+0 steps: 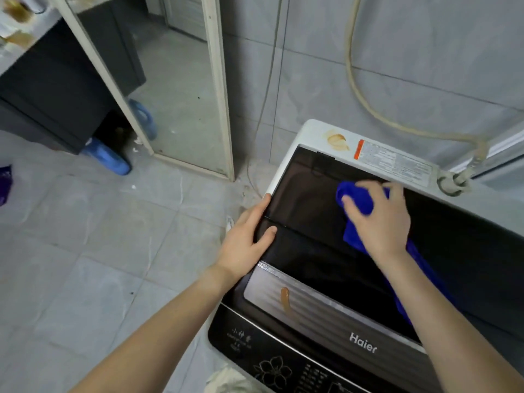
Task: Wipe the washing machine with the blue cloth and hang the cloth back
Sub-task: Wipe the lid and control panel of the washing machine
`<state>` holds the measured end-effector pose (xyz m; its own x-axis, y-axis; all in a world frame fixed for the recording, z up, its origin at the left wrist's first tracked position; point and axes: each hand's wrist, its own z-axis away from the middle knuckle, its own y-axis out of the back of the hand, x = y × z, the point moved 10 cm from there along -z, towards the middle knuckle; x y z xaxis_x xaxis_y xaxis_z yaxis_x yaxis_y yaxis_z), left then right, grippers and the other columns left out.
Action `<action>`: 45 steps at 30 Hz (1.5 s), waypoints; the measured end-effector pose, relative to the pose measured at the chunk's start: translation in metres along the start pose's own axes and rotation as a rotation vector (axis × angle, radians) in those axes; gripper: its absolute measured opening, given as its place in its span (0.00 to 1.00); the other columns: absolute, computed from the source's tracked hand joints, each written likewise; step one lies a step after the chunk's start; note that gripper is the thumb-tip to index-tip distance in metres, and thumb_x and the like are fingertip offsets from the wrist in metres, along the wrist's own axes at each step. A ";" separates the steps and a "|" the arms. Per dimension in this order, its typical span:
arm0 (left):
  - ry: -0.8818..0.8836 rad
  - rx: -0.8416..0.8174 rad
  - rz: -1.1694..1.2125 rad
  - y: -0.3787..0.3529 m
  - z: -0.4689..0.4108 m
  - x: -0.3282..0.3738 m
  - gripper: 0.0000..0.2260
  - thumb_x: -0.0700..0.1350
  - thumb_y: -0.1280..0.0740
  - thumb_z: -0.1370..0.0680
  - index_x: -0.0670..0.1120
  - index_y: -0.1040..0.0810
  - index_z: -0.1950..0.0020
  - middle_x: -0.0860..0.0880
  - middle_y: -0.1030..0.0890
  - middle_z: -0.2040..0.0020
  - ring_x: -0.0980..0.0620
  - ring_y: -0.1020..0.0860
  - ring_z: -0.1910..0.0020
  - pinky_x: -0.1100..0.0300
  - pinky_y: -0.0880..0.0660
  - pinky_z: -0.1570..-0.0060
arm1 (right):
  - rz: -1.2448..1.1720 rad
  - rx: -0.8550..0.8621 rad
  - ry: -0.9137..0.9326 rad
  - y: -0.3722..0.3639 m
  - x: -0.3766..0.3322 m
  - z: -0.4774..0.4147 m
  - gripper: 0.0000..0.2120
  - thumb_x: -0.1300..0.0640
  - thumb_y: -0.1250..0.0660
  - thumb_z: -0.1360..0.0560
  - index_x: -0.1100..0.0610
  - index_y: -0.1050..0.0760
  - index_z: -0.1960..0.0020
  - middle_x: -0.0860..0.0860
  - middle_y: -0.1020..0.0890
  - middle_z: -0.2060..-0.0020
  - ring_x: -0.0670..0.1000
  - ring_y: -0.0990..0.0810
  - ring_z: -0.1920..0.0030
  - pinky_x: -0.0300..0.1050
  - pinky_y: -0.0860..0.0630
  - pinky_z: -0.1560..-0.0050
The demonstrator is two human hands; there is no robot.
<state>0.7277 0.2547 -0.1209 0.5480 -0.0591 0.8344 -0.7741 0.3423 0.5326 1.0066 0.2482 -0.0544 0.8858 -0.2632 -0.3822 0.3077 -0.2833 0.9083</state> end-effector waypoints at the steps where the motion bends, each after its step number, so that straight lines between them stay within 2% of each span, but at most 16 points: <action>1: -0.003 0.001 -0.015 0.000 -0.001 0.000 0.28 0.62 0.41 0.22 0.70 0.47 0.24 0.62 0.33 0.28 0.68 0.34 0.32 0.80 0.43 0.37 | 0.027 0.025 -0.057 -0.006 -0.004 -0.020 0.18 0.42 0.33 0.25 0.49 0.26 0.40 0.54 0.30 0.45 0.58 0.25 0.45 0.45 0.29 0.53; 3: -0.029 0.006 -0.043 -0.001 0.000 0.003 0.28 0.61 0.42 0.21 0.66 0.47 0.23 0.57 0.33 0.26 0.60 0.33 0.29 0.68 0.37 0.32 | 0.053 0.007 -0.044 -0.020 -0.036 -0.043 0.19 0.43 0.35 0.24 0.52 0.26 0.38 0.57 0.30 0.43 0.59 0.27 0.44 0.46 0.30 0.55; 6: -0.055 0.035 -0.094 -0.001 0.010 0.005 0.27 0.60 0.42 0.20 0.61 0.43 0.22 0.54 0.35 0.24 0.55 0.34 0.26 0.53 0.33 0.29 | 0.003 -0.115 0.220 -0.034 -0.089 -0.018 0.18 0.43 0.34 0.24 0.49 0.27 0.37 0.54 0.30 0.43 0.55 0.28 0.44 0.46 0.29 0.54; 10: -0.028 0.051 -0.004 0.002 0.022 -0.001 0.25 0.57 0.39 0.21 0.63 0.39 0.23 0.56 0.36 0.23 0.60 0.38 0.24 0.57 0.38 0.26 | -0.021 -0.214 0.485 -0.023 -0.080 0.046 0.18 0.42 0.33 0.26 0.45 0.27 0.38 0.48 0.32 0.45 0.49 0.28 0.47 0.41 0.29 0.60; 14: -0.026 0.054 -0.001 0.003 0.020 0.000 0.25 0.56 0.38 0.21 0.63 0.38 0.24 0.56 0.35 0.25 0.60 0.36 0.26 0.58 0.37 0.28 | 0.001 -0.027 0.110 -0.013 -0.031 -0.016 0.17 0.41 0.34 0.25 0.48 0.25 0.40 0.53 0.30 0.46 0.56 0.25 0.47 0.43 0.32 0.54; 16: -0.029 0.061 0.012 0.004 0.019 0.001 0.25 0.54 0.37 0.20 0.61 0.37 0.24 0.55 0.33 0.26 0.59 0.36 0.26 0.57 0.36 0.27 | 0.039 0.006 0.032 -0.025 -0.051 -0.048 0.19 0.42 0.35 0.24 0.52 0.26 0.38 0.58 0.29 0.44 0.60 0.26 0.45 0.46 0.30 0.54; 20: -0.032 0.070 0.041 0.008 0.024 0.004 0.24 0.48 0.35 0.19 0.57 0.35 0.24 0.52 0.32 0.26 0.57 0.35 0.26 0.53 0.37 0.26 | 0.041 -0.138 0.336 -0.048 -0.132 -0.036 0.18 0.44 0.36 0.23 0.51 0.27 0.37 0.56 0.30 0.42 0.57 0.27 0.44 0.45 0.32 0.55; 24: -0.036 0.108 0.044 0.014 0.030 0.007 0.23 0.40 0.39 0.18 0.53 0.34 0.24 0.53 0.30 0.27 0.56 0.32 0.28 0.56 0.37 0.27 | -0.052 -0.246 0.563 -0.032 -0.109 0.039 0.17 0.43 0.34 0.25 0.46 0.27 0.38 0.49 0.32 0.44 0.50 0.27 0.46 0.43 0.27 0.58; 26: -0.045 0.110 0.022 0.013 0.028 0.008 0.23 0.39 0.39 0.18 0.53 0.33 0.24 0.53 0.29 0.27 0.56 0.31 0.28 0.60 0.37 0.27 | -0.070 -0.212 0.487 -0.019 -0.073 0.028 0.16 0.43 0.32 0.26 0.45 0.25 0.39 0.49 0.31 0.46 0.51 0.26 0.47 0.45 0.25 0.55; 29: -0.039 0.102 0.003 0.013 0.025 0.006 0.22 0.44 0.41 0.19 0.55 0.33 0.24 0.53 0.29 0.28 0.57 0.31 0.30 0.66 0.38 0.30 | -0.011 -0.054 0.129 -0.014 -0.035 -0.038 0.17 0.42 0.33 0.25 0.48 0.24 0.40 0.54 0.29 0.45 0.58 0.24 0.46 0.47 0.28 0.50; 31: -0.030 0.087 0.002 0.011 0.024 0.004 0.22 0.44 0.41 0.19 0.56 0.34 0.24 0.54 0.29 0.28 0.58 0.31 0.30 0.70 0.39 0.32 | 0.011 -0.035 0.092 -0.023 -0.055 -0.057 0.19 0.42 0.34 0.25 0.51 0.25 0.39 0.57 0.28 0.44 0.60 0.25 0.45 0.46 0.30 0.52; 35: -0.039 0.085 0.012 0.011 0.026 0.006 0.23 0.39 0.39 0.19 0.53 0.33 0.24 0.51 0.29 0.28 0.54 0.30 0.30 0.68 0.38 0.30 | -0.025 -0.156 0.403 -0.038 -0.120 -0.001 0.17 0.44 0.33 0.25 0.48 0.26 0.38 0.53 0.30 0.44 0.54 0.27 0.45 0.45 0.28 0.54; 38: -0.034 0.090 -0.008 0.012 0.027 0.007 0.23 0.41 0.40 0.19 0.52 0.34 0.24 0.50 0.28 0.28 0.52 0.30 0.29 0.58 0.36 0.28 | -0.008 -0.250 0.664 -0.023 -0.106 0.079 0.19 0.48 0.30 0.27 0.49 0.26 0.37 0.51 0.31 0.45 0.51 0.28 0.48 0.40 0.28 0.65; 40: -0.033 0.084 -0.019 0.011 0.026 0.007 0.23 0.45 0.42 0.20 0.53 0.34 0.24 0.50 0.28 0.28 0.52 0.30 0.30 0.57 0.36 0.28 | 0.100 -0.290 0.887 -0.013 -0.073 0.124 0.24 0.53 0.25 0.30 0.51 0.25 0.36 0.53 0.29 0.46 0.51 0.27 0.49 0.36 0.33 0.70; 42: -0.032 0.080 -0.026 0.010 0.026 0.006 0.23 0.46 0.43 0.20 0.54 0.34 0.24 0.51 0.28 0.28 0.53 0.30 0.31 0.62 0.37 0.29 | 0.104 -0.284 0.819 -0.001 -0.037 0.128 0.26 0.54 0.22 0.33 0.49 0.25 0.37 0.52 0.30 0.47 0.51 0.27 0.50 0.36 0.35 0.71; 45: -0.025 0.088 -0.029 0.009 0.024 0.004 0.24 0.46 0.43 0.21 0.55 0.34 0.24 0.52 0.28 0.28 0.61 0.31 0.33 0.75 0.41 0.34 | -0.017 -0.196 0.564 -0.004 -0.042 0.107 0.18 0.49 0.26 0.29 0.46 0.24 0.40 0.50 0.30 0.47 0.50 0.27 0.50 0.38 0.35 0.66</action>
<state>0.7154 0.2347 -0.1096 0.5631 -0.0910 0.8214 -0.7838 0.2563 0.5657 0.9311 0.1622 -0.0606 0.9113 0.2857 -0.2965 0.3346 -0.0939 0.9377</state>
